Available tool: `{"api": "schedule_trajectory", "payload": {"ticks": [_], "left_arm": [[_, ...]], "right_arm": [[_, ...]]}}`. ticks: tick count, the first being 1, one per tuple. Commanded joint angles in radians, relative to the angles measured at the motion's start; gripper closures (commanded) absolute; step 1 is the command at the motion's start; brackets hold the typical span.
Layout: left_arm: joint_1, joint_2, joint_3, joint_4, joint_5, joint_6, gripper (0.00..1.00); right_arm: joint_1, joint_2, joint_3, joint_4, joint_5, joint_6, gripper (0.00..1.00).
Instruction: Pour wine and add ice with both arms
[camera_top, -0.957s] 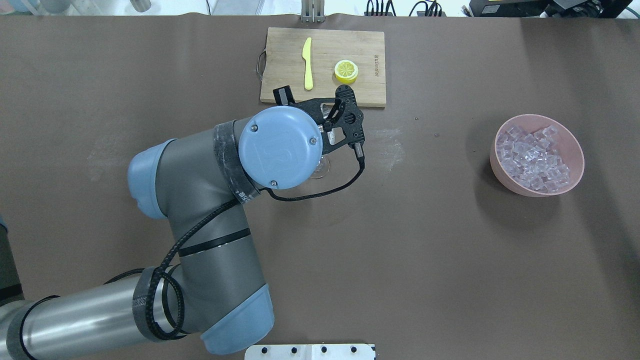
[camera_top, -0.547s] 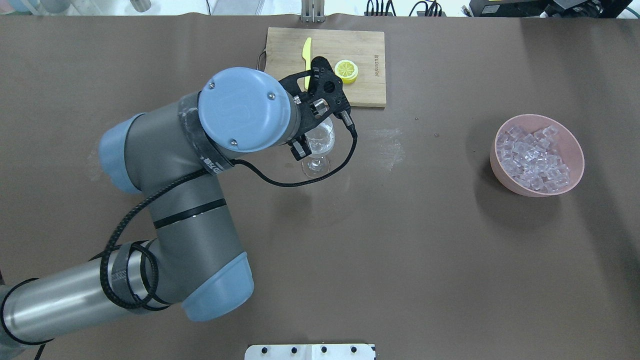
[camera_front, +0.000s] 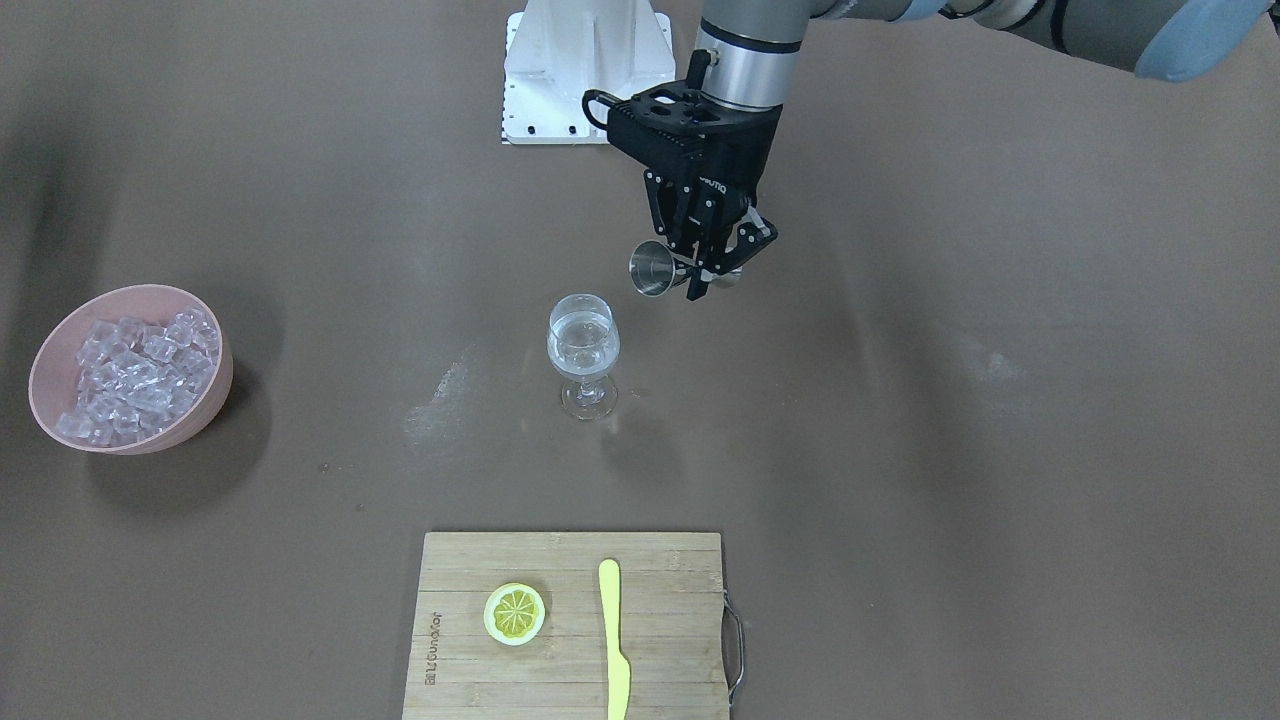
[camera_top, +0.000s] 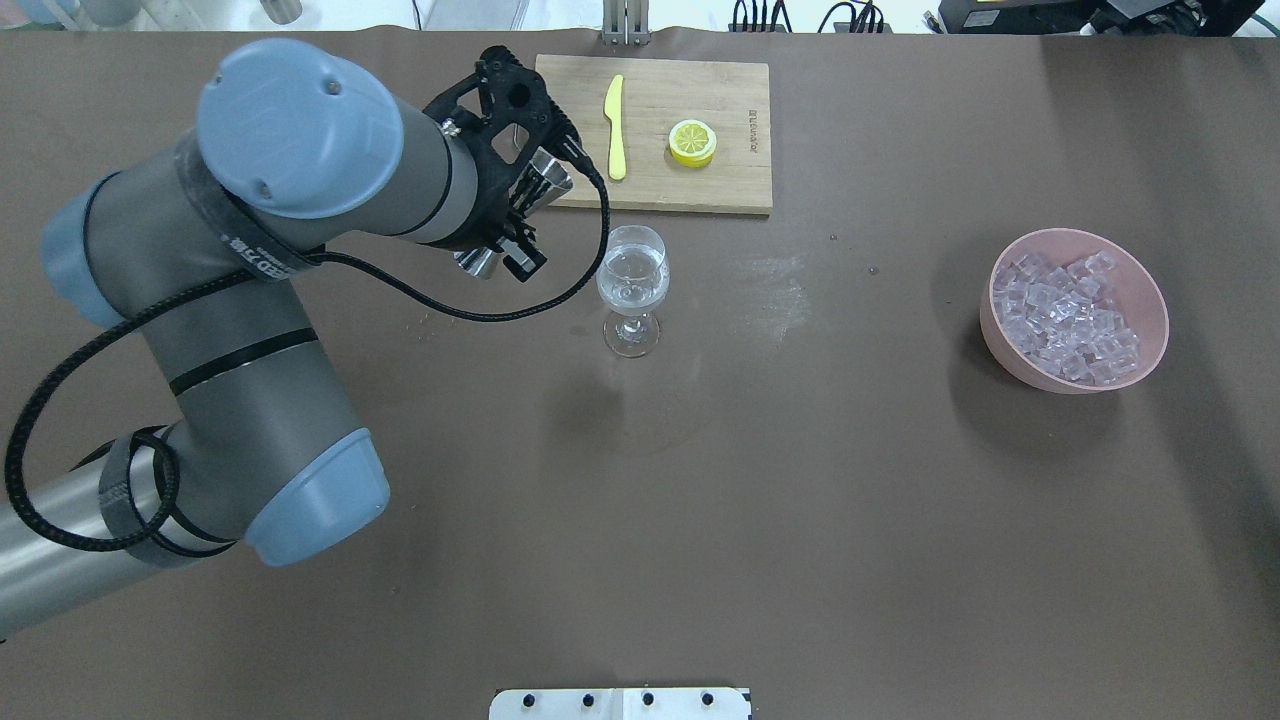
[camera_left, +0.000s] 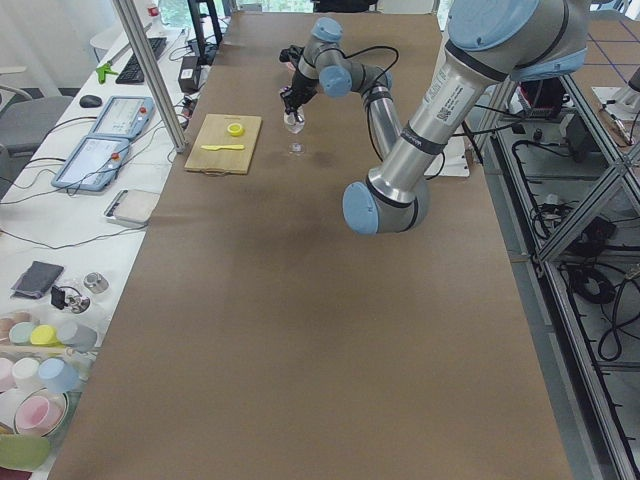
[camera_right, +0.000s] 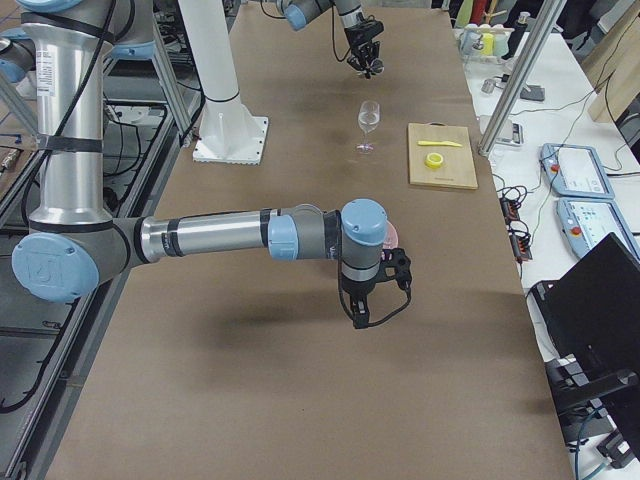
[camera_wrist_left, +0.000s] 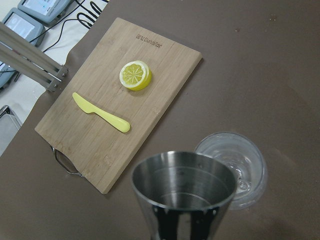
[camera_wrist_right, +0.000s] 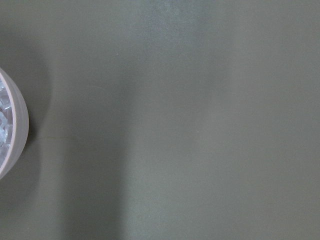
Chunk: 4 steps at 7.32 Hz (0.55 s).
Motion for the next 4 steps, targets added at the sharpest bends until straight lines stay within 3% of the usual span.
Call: {"api": "schedule_trajectory", "payload": {"ticks": [1, 4], "left_arm": [[-0.019, 0.126, -0.05, -0.133, -0.015, -0.175, 1.0], [-0.018, 0.293, -0.039, -0.408, -0.006, -0.588, 1.0]], "right_arm": [[0.001, -0.001, 0.0, 0.0, 0.0, 0.0, 0.0], [0.0, -0.001, 0.0, 0.0, 0.0, 0.001, 0.0]]}}
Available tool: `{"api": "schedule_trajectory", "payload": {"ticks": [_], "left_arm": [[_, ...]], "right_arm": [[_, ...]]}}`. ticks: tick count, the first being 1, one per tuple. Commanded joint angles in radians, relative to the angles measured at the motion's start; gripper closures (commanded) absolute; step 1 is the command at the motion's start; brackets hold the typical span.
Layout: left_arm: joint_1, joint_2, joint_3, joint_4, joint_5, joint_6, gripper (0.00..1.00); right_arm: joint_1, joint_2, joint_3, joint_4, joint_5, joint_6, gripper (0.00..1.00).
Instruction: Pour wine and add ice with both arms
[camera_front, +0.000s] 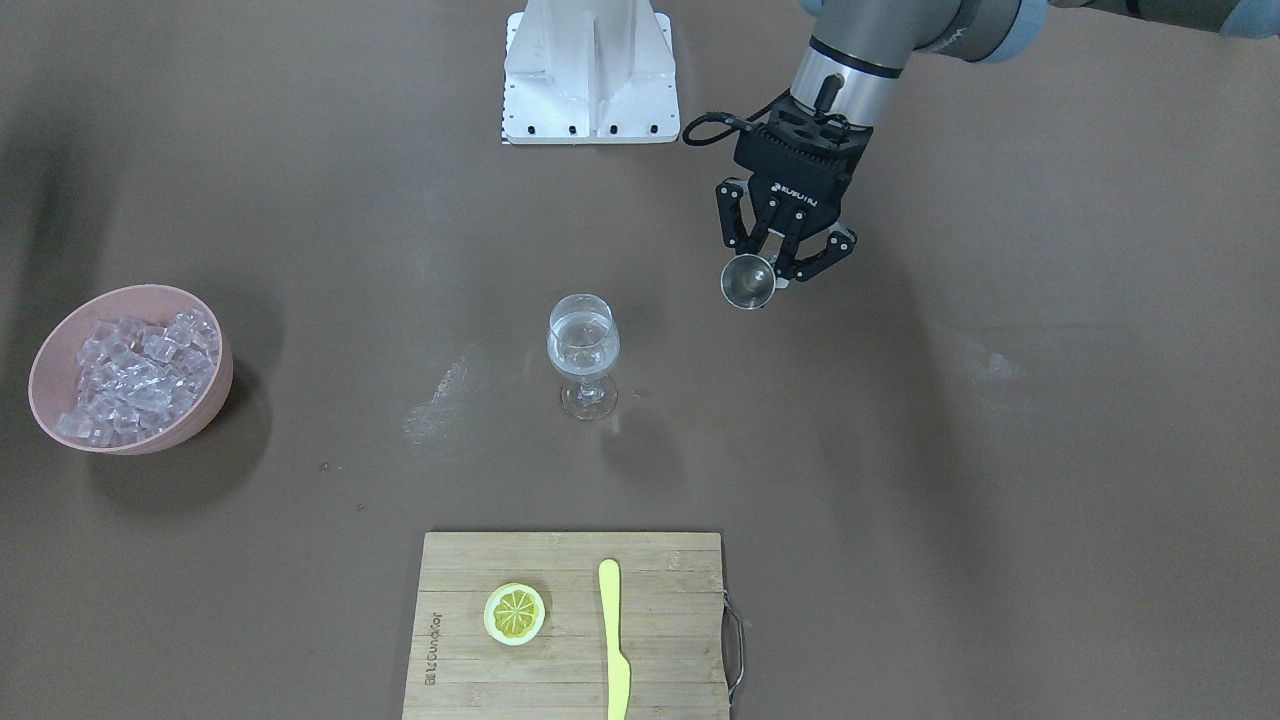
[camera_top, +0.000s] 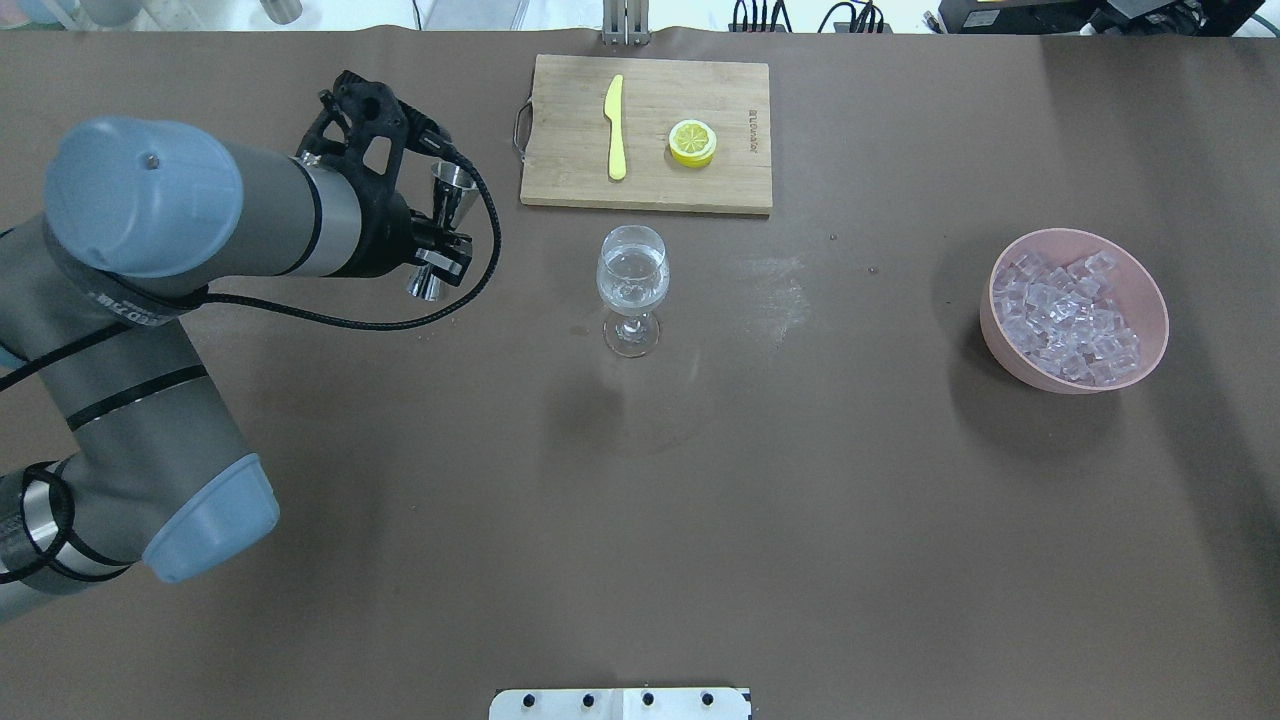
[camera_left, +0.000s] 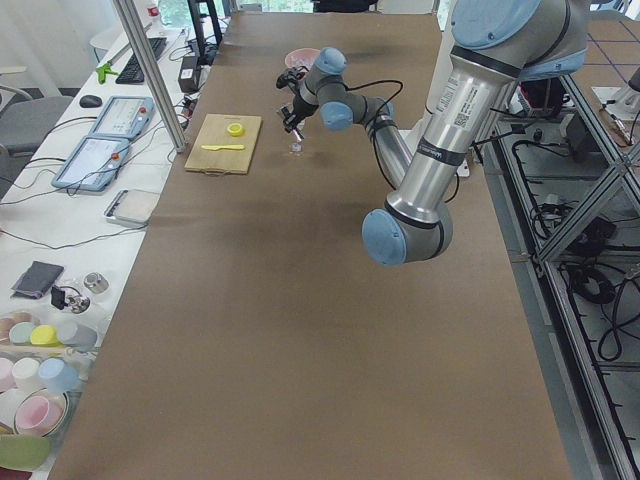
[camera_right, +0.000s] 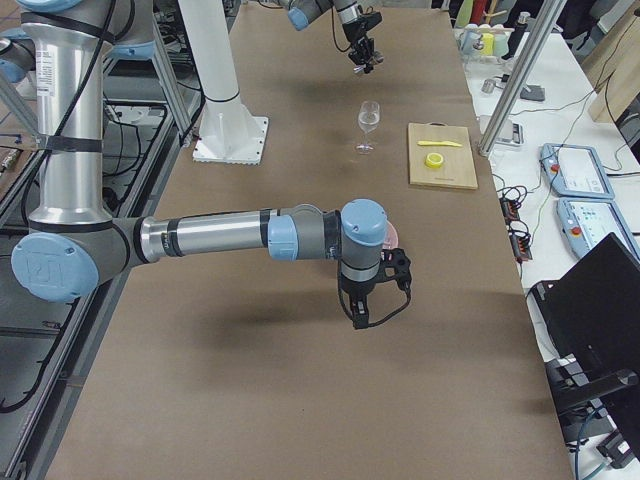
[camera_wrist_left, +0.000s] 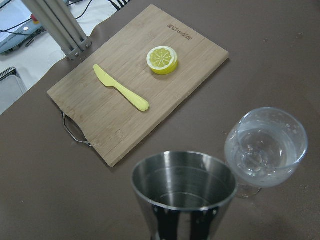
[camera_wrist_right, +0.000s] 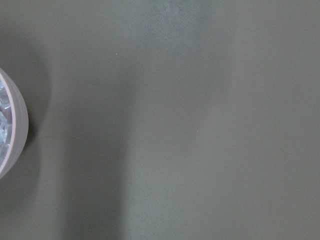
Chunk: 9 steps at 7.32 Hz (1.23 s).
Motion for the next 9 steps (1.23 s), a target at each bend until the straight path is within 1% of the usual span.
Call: {"api": "schedule_trajectory", "payload": {"ticks": [1, 2, 3, 4, 5, 6, 7, 8, 9], "left_arm": [[0.001, 0.094, 0.025, -0.211, 0.028, -0.366, 1.0], [0.005, 0.119, 0.029, -0.232, 0.116, -0.46, 1.0], [0.017, 0.131, 0.029, -0.23, 0.226, -0.576, 1.0], [0.048, 0.134, 0.042, -0.226, 0.352, -0.641, 1.0], [0.092, 0.14, 0.071, -0.198, 0.513, -0.669, 1.0], [0.115, 0.142, 0.081, -0.136, 0.613, -0.703, 1.0], [0.122, 0.14, 0.076, -0.033, 0.666, -0.738, 1.0], [0.128, 0.14, 0.078, 0.028, 0.713, -0.74, 1.0], [0.128, 0.148, 0.082, 0.073, 0.726, -0.742, 1.0]], "right_arm": [[0.001, 0.0, 0.001, 0.0, 0.002, -0.001, 0.0], [-0.001, 0.0, 0.001, 0.0, 0.002, -0.001, 0.0], [0.001, 0.0, 0.001, 0.0, 0.002, 0.0, 0.0], [0.001, 0.0, 0.001, 0.0, 0.002, 0.0, 0.0], [-0.001, 0.0, 0.001, 0.0, 0.002, 0.0, 0.0], [-0.001, 0.0, 0.001, 0.0, 0.002, 0.0, 0.0], [0.001, 0.0, 0.003, 0.0, 0.002, -0.001, 0.0], [-0.001, 0.0, 0.003, 0.0, 0.002, 0.0, 0.0], [0.001, 0.0, 0.005, 0.0, 0.002, 0.0, 0.0]]}}
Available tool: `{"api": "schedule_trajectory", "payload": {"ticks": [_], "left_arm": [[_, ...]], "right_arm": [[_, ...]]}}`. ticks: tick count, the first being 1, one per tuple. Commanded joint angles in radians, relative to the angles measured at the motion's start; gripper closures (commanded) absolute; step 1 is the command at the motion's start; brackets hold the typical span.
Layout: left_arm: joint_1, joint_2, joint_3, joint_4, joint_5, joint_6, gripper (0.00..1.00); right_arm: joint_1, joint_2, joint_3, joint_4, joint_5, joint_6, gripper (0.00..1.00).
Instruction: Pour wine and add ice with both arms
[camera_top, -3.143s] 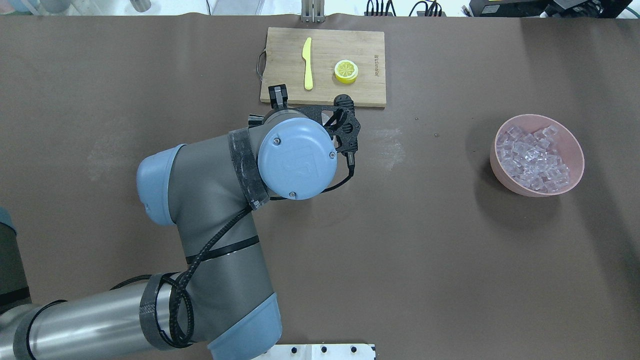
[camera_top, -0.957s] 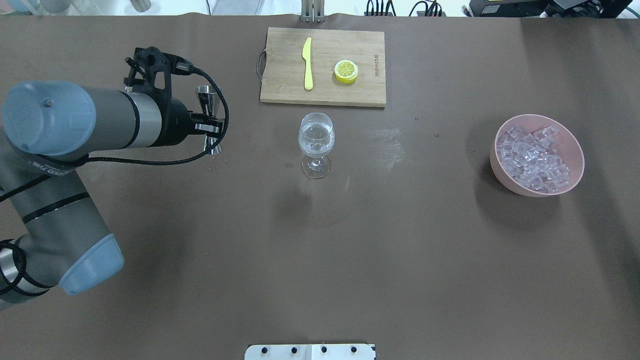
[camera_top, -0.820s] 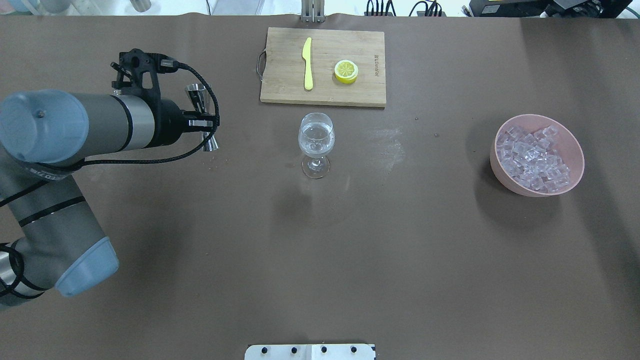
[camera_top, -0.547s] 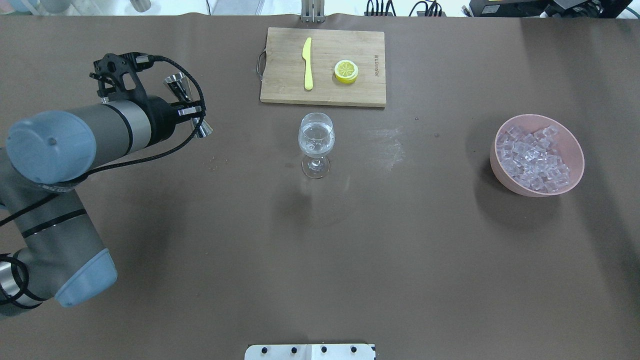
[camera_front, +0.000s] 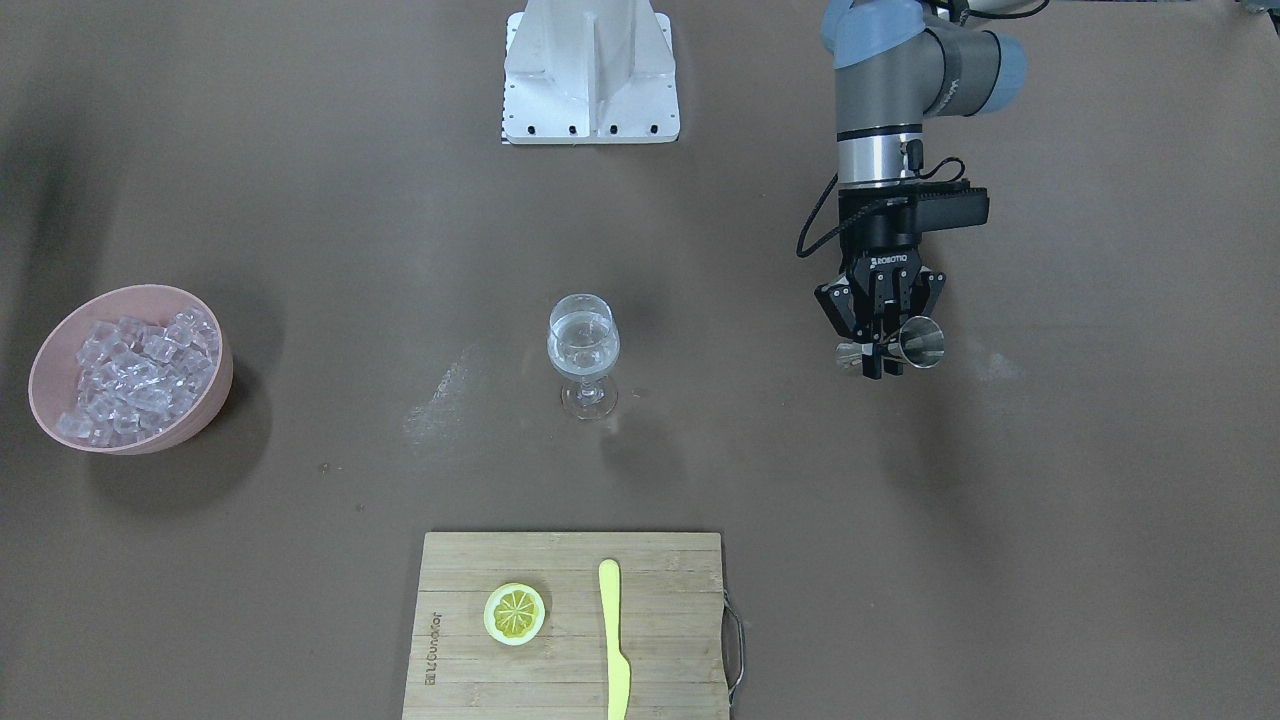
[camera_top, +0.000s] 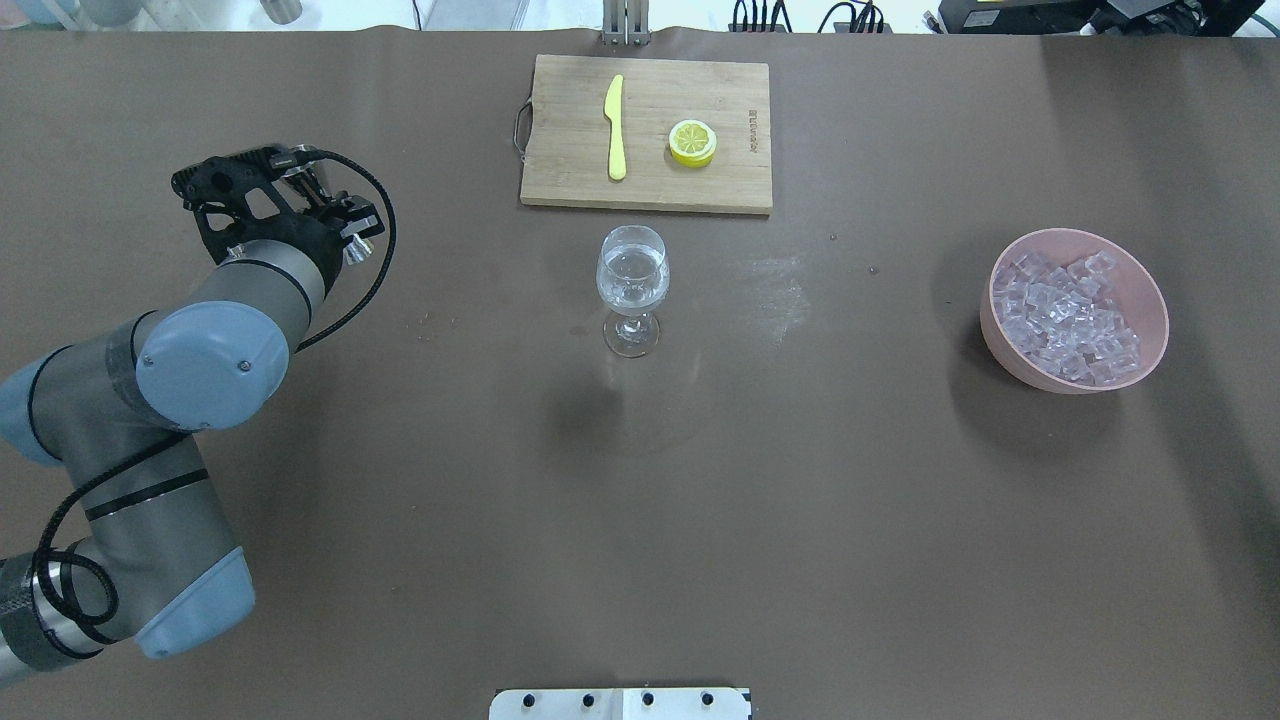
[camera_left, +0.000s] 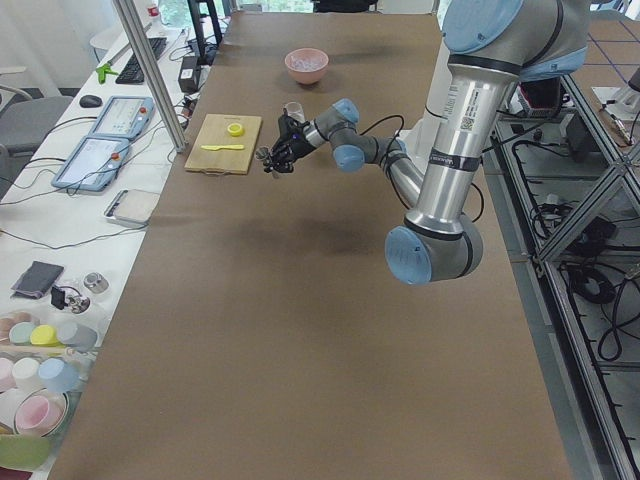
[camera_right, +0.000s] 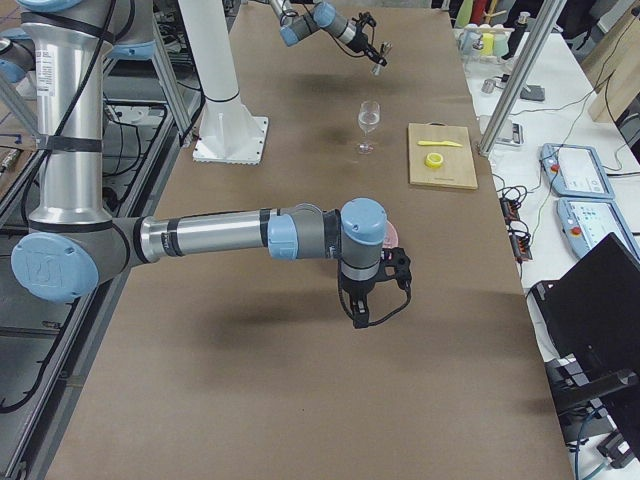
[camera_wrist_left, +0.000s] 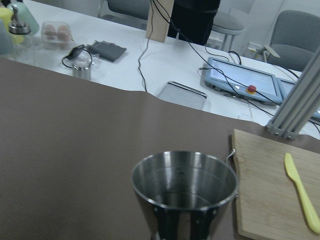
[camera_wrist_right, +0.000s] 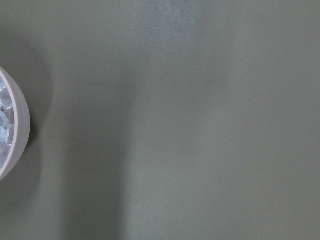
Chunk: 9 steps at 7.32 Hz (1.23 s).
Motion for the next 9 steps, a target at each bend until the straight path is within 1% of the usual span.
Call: {"api": "schedule_trajectory", "payload": {"ticks": [1, 2, 3, 4, 5, 7, 8, 9], "left_arm": [[0.005, 0.012, 0.01, 0.093, 0.04, -0.051, 1.0], [0.005, 0.03, 0.041, 0.098, 0.045, -0.065, 1.0], [0.005, 0.03, 0.081, 0.098, 0.086, -0.13, 1.0], [0.005, 0.03, 0.111, 0.098, 0.094, -0.14, 1.0], [0.005, 0.033, 0.139, 0.095, 0.123, -0.146, 1.0], [0.005, 0.05, 0.199, 0.083, 0.134, -0.23, 1.0], [0.006, 0.058, 0.216, 0.057, 0.14, -0.266, 1.0], [0.032, 0.073, 0.234, 0.007, 0.201, -0.275, 1.0]], "right_arm": [[0.001, 0.0, 0.001, 0.0, 0.0, 0.0, 0.0], [0.001, 0.0, 0.003, 0.0, 0.0, 0.0, 0.0], [0.001, 0.0, 0.003, 0.0, 0.0, 0.0, 0.0], [0.001, 0.002, 0.006, 0.0, 0.0, 0.013, 0.0], [-0.001, 0.002, 0.006, 0.0, 0.0, 0.016, 0.0], [-0.001, 0.002, 0.004, 0.0, 0.0, 0.016, 0.0], [-0.001, 0.002, 0.003, 0.0, 0.0, 0.016, 0.0], [-0.001, 0.002, 0.001, 0.0, 0.0, 0.016, 0.0]]}}
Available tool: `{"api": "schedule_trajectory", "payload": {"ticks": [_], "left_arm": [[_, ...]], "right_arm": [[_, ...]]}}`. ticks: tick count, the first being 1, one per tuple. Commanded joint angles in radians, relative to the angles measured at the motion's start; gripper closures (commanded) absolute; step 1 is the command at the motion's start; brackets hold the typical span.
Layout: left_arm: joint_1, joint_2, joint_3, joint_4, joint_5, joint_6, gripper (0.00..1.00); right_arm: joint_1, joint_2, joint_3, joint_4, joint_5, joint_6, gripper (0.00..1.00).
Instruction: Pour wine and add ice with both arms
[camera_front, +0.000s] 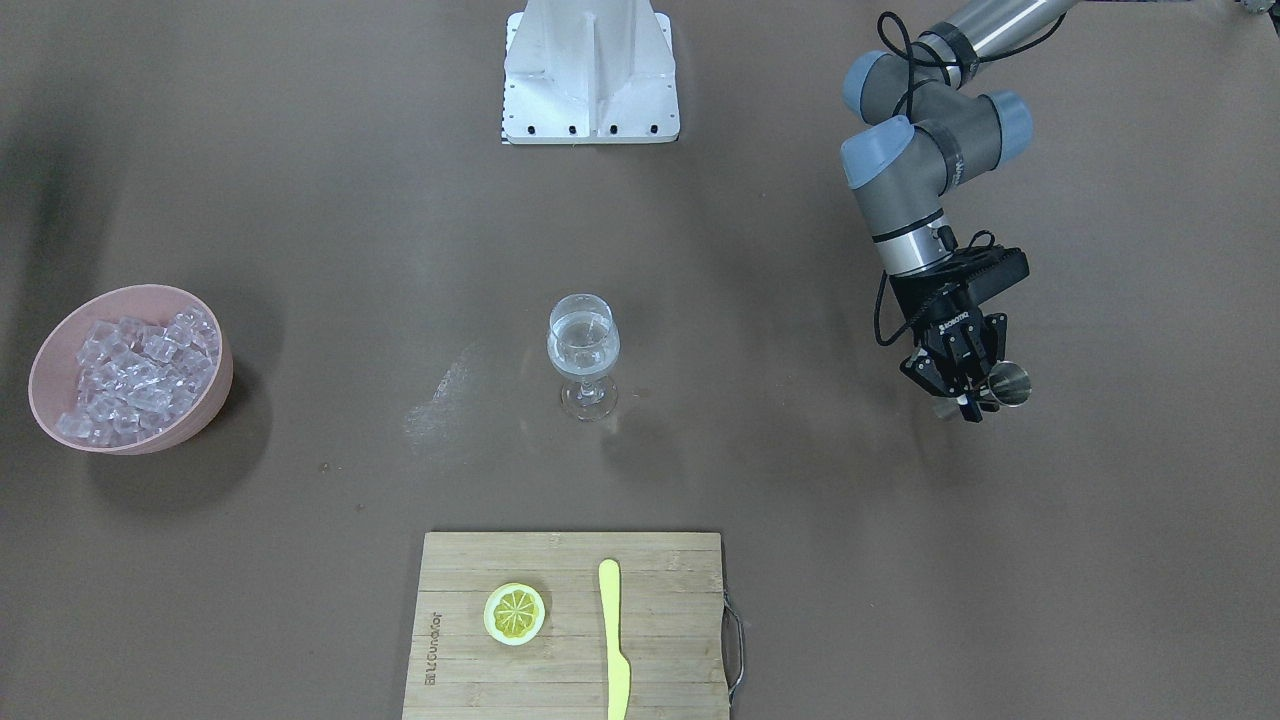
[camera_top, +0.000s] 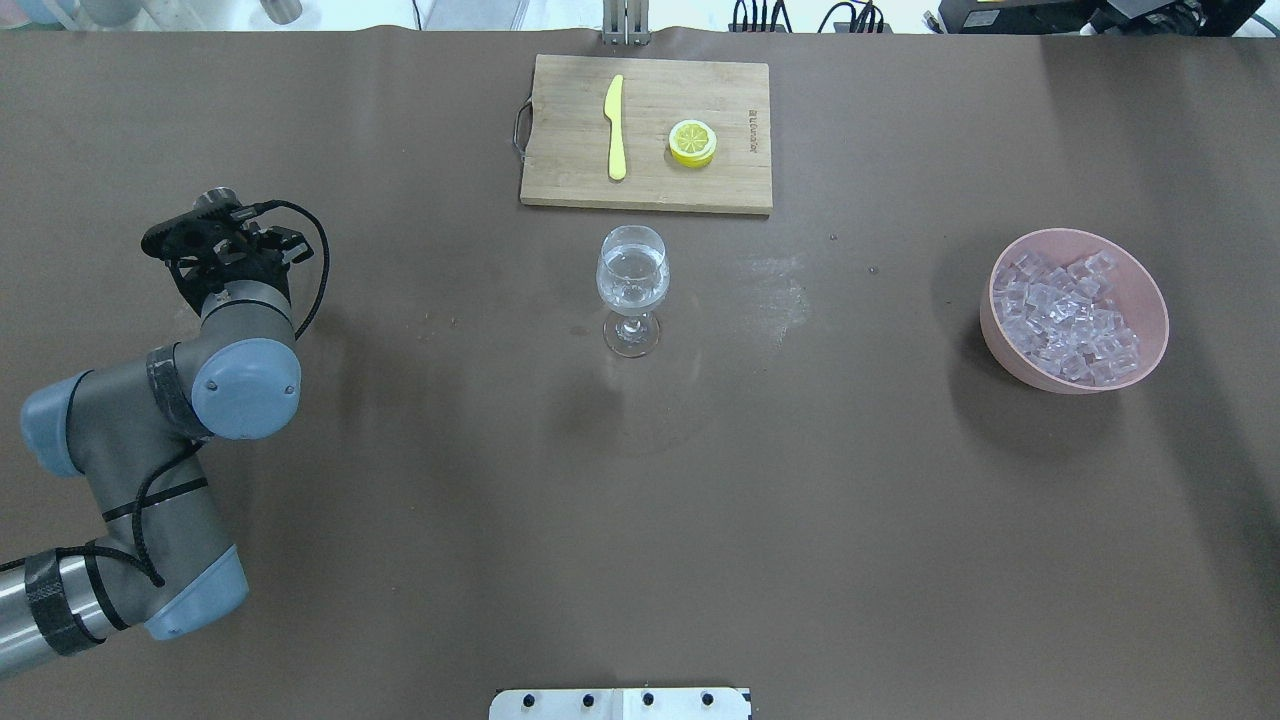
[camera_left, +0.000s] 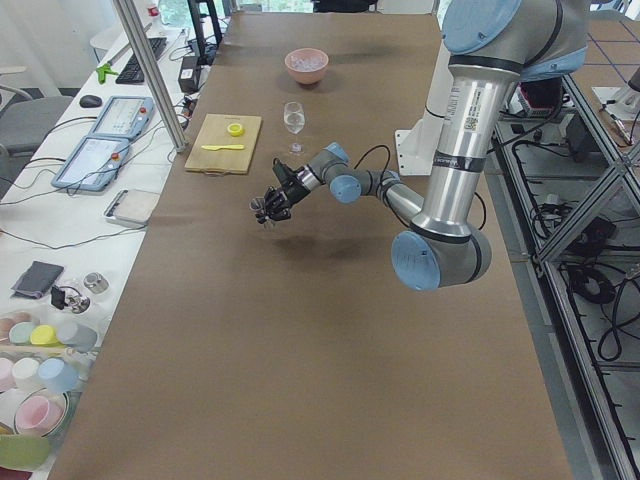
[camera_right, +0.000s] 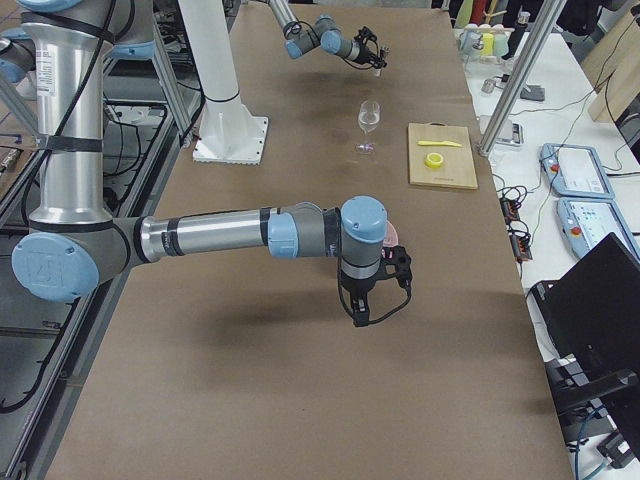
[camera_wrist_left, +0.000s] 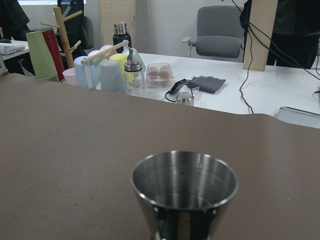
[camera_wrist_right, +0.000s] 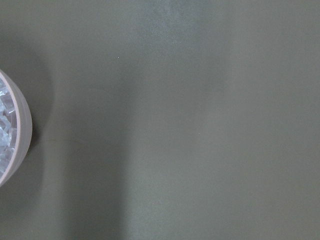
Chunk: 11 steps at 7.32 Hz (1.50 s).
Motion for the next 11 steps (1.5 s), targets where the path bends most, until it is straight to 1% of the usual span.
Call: {"api": "schedule_trajectory", "payload": {"ticks": [1, 3, 4, 5, 8, 9, 10, 11], "left_arm": [[0.027, 0.019, 0.037, -0.085, 0.075, -0.032, 1.0], [0.061, 0.038, 0.038, -0.161, 0.159, -0.036, 1.0], [0.07, 0.038, 0.044, -0.161, 0.187, -0.036, 1.0], [0.073, 0.038, 0.066, -0.163, 0.196, -0.035, 1.0], [0.073, 0.049, 0.067, -0.158, 0.193, -0.015, 1.0], [0.073, 0.05, 0.066, -0.159, 0.192, 0.025, 0.99], [0.073, 0.049, 0.067, -0.159, 0.19, 0.028, 0.85], [0.075, 0.049, 0.067, -0.159, 0.189, 0.03, 0.76]], "right_arm": [[0.0, 0.0, -0.002, 0.0, 0.0, 0.0, 0.0], [0.001, 0.0, -0.003, 0.0, 0.0, 0.0, 0.0], [0.001, 0.0, -0.003, 0.0, 0.0, 0.0, 0.0], [0.001, -0.002, -0.003, 0.0, 0.0, 0.0, 0.0], [0.001, -0.002, -0.003, 0.0, 0.0, 0.0, 0.0], [0.0, -0.002, -0.003, 0.0, 0.0, 0.0, 0.0], [0.001, -0.002, -0.005, 0.0, 0.0, 0.0, 0.0], [0.0, -0.002, -0.005, 0.0, 0.0, 0.0, 0.0]]}}
